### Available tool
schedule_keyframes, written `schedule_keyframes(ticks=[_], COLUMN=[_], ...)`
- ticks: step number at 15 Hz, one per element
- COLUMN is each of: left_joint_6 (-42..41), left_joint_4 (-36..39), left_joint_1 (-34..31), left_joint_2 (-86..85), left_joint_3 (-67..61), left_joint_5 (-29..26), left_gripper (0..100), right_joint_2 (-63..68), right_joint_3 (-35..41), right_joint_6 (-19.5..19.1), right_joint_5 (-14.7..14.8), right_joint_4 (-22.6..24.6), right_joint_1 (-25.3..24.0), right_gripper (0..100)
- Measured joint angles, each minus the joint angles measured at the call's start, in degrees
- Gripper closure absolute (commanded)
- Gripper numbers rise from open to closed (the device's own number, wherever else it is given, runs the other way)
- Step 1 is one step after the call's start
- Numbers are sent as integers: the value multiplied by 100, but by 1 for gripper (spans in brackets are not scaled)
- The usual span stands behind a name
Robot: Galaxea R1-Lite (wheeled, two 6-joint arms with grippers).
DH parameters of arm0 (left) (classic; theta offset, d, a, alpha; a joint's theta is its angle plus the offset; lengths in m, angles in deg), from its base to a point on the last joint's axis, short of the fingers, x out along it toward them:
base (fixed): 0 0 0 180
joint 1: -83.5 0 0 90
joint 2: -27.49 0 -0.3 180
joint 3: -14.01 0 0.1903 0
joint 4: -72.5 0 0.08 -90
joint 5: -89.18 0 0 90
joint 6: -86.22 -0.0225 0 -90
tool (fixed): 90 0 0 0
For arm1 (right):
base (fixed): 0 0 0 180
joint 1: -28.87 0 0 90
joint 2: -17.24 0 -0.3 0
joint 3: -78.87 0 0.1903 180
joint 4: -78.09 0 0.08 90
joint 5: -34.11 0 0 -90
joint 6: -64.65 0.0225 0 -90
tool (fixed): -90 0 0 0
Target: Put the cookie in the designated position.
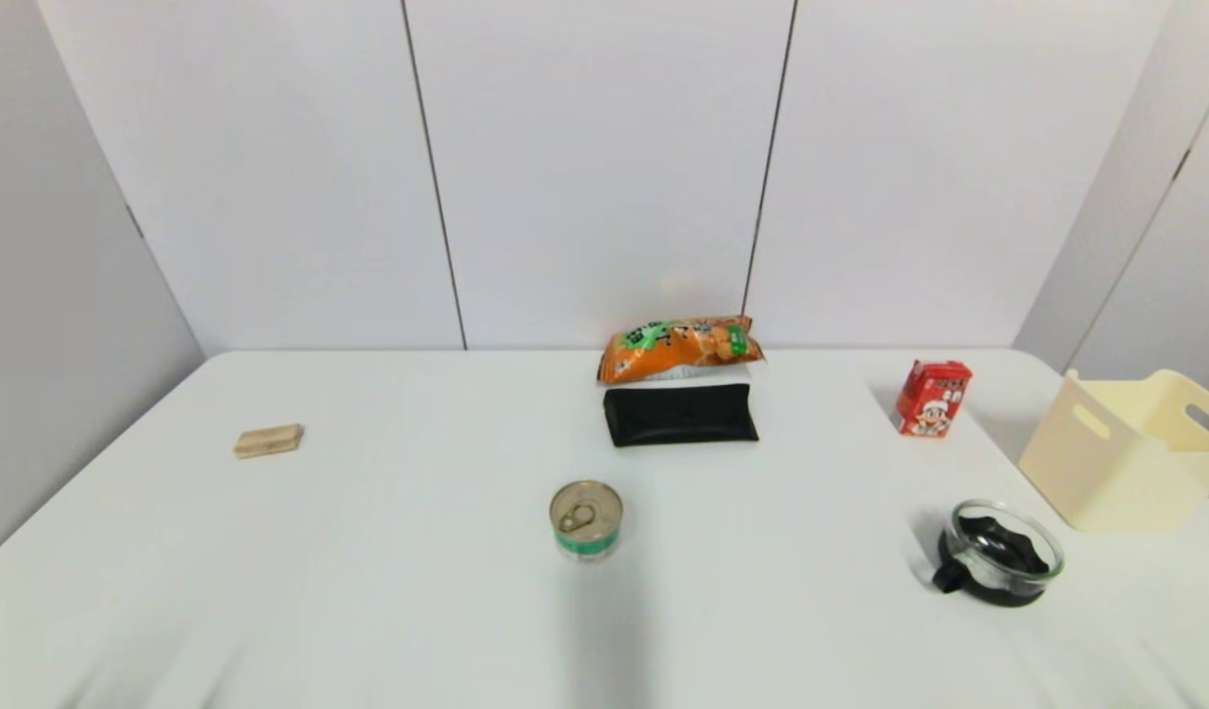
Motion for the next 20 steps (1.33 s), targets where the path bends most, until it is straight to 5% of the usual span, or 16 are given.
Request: schedule_keyframes(ticks=[20], left_joint_6=[-2], left_joint_4=[-2], left_joint_1=[0], left_joint_2=[0], left_joint_3=[0], left_joint_5=[0], left_gripper=[0], right_joint_2=[0], right_joint_3=[0], right_joint_6=[16], right_joint_5=[-2], right_joint_4=[-2], right_joint_1=[0], right_gripper=[0])
